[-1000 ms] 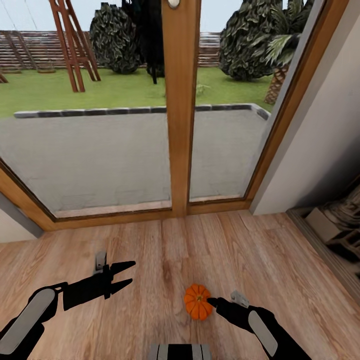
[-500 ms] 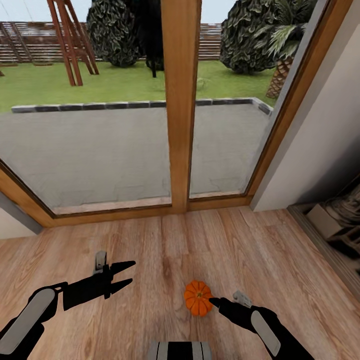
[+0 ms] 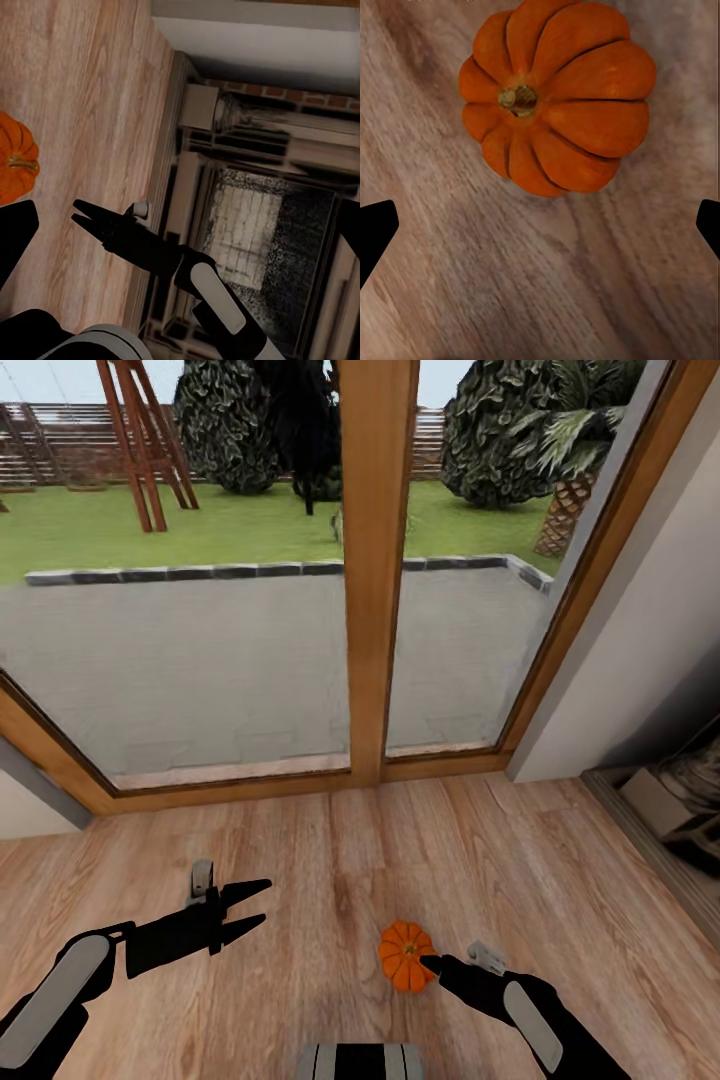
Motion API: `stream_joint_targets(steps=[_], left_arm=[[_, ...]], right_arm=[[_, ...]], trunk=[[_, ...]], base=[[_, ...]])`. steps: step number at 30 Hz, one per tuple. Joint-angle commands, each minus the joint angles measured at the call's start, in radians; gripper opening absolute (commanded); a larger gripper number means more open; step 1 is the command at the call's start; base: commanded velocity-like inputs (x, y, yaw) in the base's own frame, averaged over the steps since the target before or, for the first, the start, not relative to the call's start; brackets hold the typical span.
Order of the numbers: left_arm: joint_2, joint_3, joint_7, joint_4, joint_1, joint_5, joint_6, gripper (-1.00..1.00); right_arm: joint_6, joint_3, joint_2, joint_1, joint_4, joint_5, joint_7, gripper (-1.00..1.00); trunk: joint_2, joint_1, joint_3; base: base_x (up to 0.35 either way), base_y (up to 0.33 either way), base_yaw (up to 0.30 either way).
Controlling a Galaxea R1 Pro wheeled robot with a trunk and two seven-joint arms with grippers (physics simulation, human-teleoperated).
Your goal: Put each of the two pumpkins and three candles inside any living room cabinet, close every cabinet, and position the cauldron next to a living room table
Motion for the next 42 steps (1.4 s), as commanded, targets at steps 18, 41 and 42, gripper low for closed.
stream_joint_targets(steps=[18,41,42], left_arm=[[0.001,-0.001,-0.01,0.0,-0.001,-0.008,0.001,1.0],[0.002,-0.001,-0.01,0.0,-0.001,-0.008,0.001,1.0],[0.003,-0.001,-0.01,0.0,-0.001,-0.008,0.001,1.0]], right_arm=[[0.0,0.005,-0.001,-0.039,0.0,-0.06,-0.01,1.0],[-0.026,0.004,-0.018,-0.205,0.173,-0.06,-0.103,1.0],[-0.036,0.005,-0.018,-0.223,0.208,-0.058,-0.101,1.0]], trunk=[[0.0,0.0,-0.001],[0.0,0.0,-0.001],[0.0,0.0,-0.001]], base=[[0.023,0.042,0.0],[0.0,0.0,0.0],[0.0,0.0,0.0]])
